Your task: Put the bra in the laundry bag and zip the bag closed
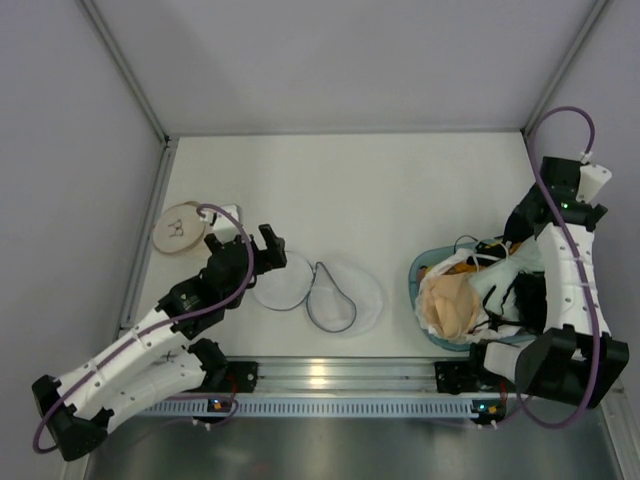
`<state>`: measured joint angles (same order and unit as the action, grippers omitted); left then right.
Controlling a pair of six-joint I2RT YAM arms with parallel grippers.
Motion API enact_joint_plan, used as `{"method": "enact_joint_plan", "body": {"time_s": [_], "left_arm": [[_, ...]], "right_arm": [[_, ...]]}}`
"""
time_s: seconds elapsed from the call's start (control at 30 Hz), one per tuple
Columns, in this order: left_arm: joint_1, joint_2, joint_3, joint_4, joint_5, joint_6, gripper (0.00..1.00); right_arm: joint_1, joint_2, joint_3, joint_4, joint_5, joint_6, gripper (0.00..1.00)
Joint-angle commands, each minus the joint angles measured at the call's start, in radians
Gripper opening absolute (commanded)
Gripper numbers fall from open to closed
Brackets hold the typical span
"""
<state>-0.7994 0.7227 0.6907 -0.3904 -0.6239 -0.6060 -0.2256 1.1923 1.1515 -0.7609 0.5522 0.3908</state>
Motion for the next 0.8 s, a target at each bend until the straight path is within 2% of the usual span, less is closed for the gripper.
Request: {"method": "enact_joint_plan", "body": {"time_s": [0.0, 0.07, 0.13, 0.17, 0.2, 0.23, 0.27, 0.5, 0.57, 0.6, 0.77], "left_arm": [[0.0, -0.017, 0.015, -0.007, 0.007, 0.028, 0.98], [0.002, -0.034, 0.009, -0.007, 0.001, 0.028, 0.98], [0.002, -0.042, 0.004, -0.007, -0.002, 0.031, 0.98], [0.002, -0.043, 0.003, -0.007, -0.003, 0.032, 0.98], [0.002, -0.042, 0.004, -0.007, -0.005, 0.034, 0.98], [0.002, -0.039, 0.001, -0.008, -0.004, 0.034, 0.98], [0.002, -0.036, 0.004, -0.007, -0.003, 0.035, 0.98], [0.002, 0.043, 0.062, 0.011, 0.076, 0.101, 0.98], [0.002, 0.064, 0.085, 0.039, 0.16, 0.143, 0.98], [0.002, 0.075, 0.107, 0.056, 0.196, 0.184, 0.98], [0.0, 0.132, 0.159, 0.246, 0.425, 0.247, 0.98]], "right_arm": [[-0.003, 0.027, -0.002, 0.069, 0.037, 0.034, 0.82], [-0.003, 0.026, -0.019, 0.064, 0.034, 0.028, 0.75], [-0.003, 0.015, -0.027, 0.061, 0.035, 0.02, 0.58], [-0.003, -0.002, -0.027, 0.061, 0.035, 0.007, 0.48], [-0.003, -0.01, -0.027, 0.055, 0.037, 0.006, 0.21], [-0.004, -0.019, -0.016, 0.052, 0.035, 0.003, 0.08], [-0.003, -0.034, -0.009, 0.048, 0.031, 0.0, 0.0], [0.023, -0.135, 0.168, -0.011, -0.138, -0.013, 0.0], [0.035, -0.187, 0.209, 0.029, -0.199, -0.017, 0.0], [0.038, -0.201, 0.223, 0.05, -0.28, -0.024, 0.0], [0.094, -0.22, 0.318, 0.138, -0.435, -0.056, 0.0]]}}
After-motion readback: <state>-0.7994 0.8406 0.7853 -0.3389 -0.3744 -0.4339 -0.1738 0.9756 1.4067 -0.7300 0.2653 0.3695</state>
